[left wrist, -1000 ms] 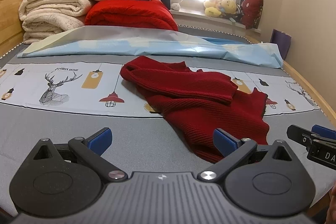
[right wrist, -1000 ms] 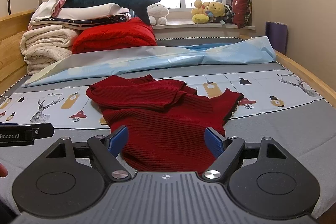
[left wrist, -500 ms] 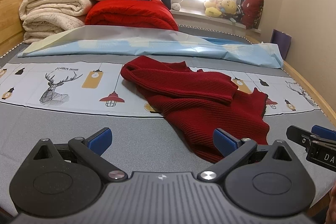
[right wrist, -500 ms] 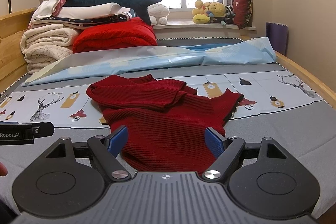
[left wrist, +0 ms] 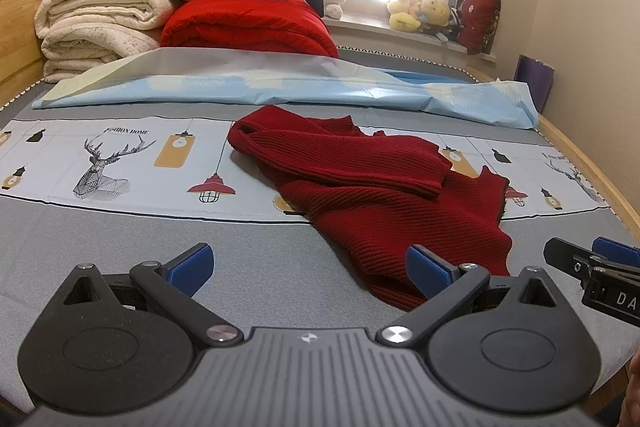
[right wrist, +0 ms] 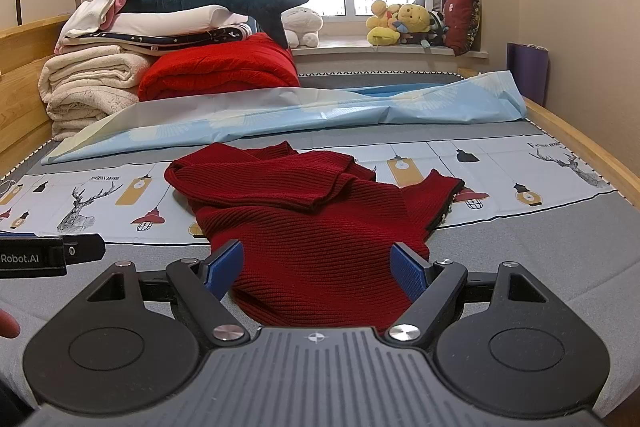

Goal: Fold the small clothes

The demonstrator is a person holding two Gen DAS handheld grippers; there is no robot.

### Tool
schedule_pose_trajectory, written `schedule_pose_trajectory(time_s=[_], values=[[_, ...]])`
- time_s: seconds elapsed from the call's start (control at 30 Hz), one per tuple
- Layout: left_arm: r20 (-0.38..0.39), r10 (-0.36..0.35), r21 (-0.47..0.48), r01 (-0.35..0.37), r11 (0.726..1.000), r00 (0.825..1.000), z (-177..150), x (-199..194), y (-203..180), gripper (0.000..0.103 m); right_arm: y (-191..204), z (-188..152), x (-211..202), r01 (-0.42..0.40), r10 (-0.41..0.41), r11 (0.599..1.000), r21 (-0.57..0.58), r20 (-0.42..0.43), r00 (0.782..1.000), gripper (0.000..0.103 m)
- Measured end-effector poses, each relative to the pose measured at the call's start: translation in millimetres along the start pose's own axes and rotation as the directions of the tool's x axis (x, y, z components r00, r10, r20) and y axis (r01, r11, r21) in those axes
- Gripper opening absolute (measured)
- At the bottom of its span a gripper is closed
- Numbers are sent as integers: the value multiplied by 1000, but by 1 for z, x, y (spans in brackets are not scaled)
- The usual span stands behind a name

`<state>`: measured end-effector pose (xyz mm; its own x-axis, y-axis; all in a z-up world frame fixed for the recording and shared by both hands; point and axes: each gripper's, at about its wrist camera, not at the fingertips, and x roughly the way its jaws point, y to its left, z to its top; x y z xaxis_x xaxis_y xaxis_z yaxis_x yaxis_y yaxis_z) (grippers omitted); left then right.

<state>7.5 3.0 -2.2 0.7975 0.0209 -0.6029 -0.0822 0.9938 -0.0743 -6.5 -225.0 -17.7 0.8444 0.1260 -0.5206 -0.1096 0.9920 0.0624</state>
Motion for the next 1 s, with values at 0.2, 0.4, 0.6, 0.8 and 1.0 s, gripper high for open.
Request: schedule_pose_trajectory(time_s=[0.2,0.4,0.6,0.8,1.0], values=[[17,12,5,-12,1000,1000,-2,0,-1,102,0,0,0,1,-1,1000,1,0,1000,81],[68,74,25,-75,997,995,-4,-1,-2,99,1,0,0,26,-26,1000,-5,18,1000,81],[16,78,21,-78,997,997,2,16,5,77,-16,7,-5,17,-22,998,63,82,996,80],[-21,-5,65,7,998,1000,20,47,-4,43,-38,18,-7,-46,33,992,119,102,994,76],[-14,-97,-34,97,995,995,52,108,-29,39,-51,23,-6,-89,76,987,132,101,992,62]])
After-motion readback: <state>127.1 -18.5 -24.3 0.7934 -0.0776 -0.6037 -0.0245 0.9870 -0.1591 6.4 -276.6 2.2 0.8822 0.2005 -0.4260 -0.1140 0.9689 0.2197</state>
